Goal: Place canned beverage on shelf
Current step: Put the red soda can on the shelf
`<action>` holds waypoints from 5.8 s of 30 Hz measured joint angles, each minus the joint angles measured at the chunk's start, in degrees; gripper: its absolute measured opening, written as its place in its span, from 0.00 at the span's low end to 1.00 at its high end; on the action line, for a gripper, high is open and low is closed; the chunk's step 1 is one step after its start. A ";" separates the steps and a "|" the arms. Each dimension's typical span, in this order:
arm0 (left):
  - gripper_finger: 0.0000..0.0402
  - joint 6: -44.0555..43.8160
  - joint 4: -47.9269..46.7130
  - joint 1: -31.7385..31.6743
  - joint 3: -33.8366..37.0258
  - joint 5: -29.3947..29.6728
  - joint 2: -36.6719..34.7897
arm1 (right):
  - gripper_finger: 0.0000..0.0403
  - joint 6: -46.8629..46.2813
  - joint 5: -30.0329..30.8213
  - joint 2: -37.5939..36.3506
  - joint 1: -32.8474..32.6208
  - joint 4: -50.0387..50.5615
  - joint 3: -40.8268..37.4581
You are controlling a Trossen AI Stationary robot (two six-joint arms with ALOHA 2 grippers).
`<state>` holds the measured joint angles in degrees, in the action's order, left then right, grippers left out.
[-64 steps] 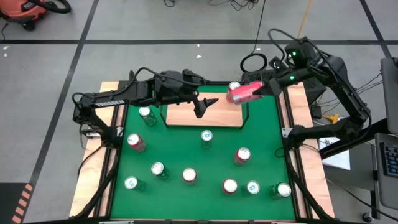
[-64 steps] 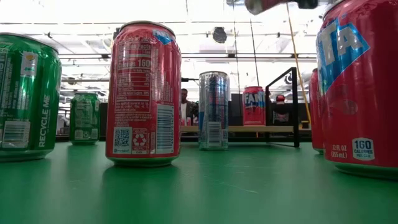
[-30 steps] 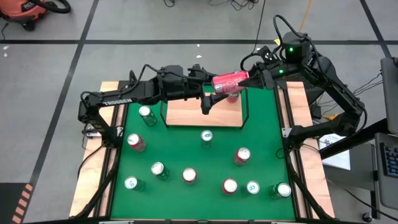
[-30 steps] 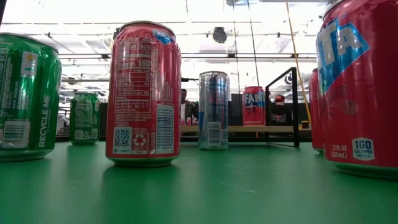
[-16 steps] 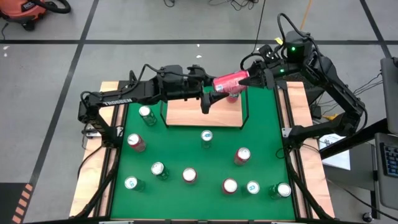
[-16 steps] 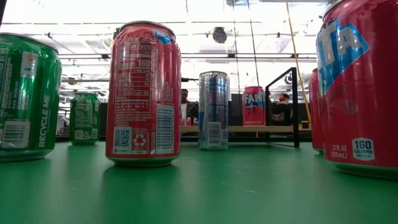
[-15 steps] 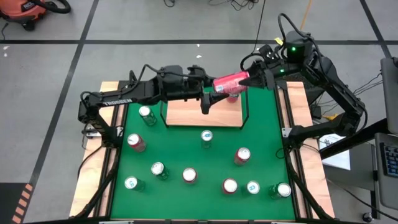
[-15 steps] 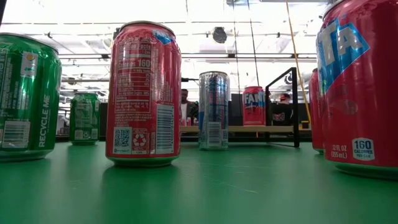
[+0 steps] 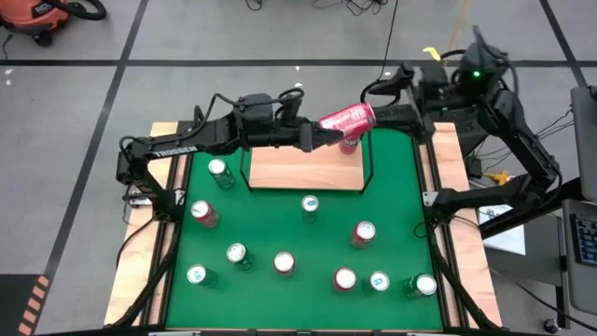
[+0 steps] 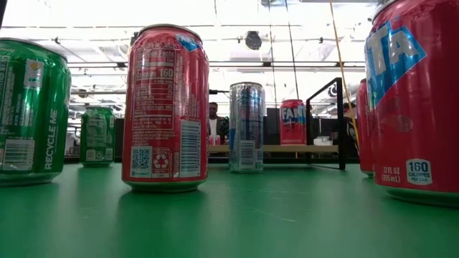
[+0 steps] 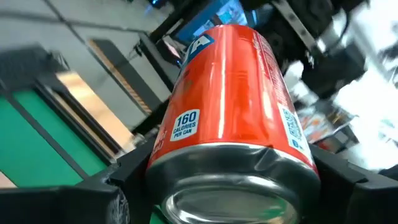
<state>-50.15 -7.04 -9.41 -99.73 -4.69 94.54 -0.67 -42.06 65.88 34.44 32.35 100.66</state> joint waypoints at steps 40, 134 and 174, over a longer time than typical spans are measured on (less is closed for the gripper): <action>0.72 -24.02 3.51 0.17 -0.08 -17.74 -0.11 | 0.97 34.81 12.43 2.50 -15.34 12.53 -0.02; 0.71 43.80 -4.47 1.97 -0.06 2.00 -0.06 | 0.84 -29.09 17.85 5.45 -13.38 13.16 0.00; 0.70 13.16 2.44 2.43 0.01 1.51 0.02 | 0.78 -16.65 16.87 5.26 -12.62 5.60 0.00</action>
<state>-36.99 -4.60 -6.98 -99.72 -3.18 94.56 -17.32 -25.19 71.13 21.82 37.95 100.66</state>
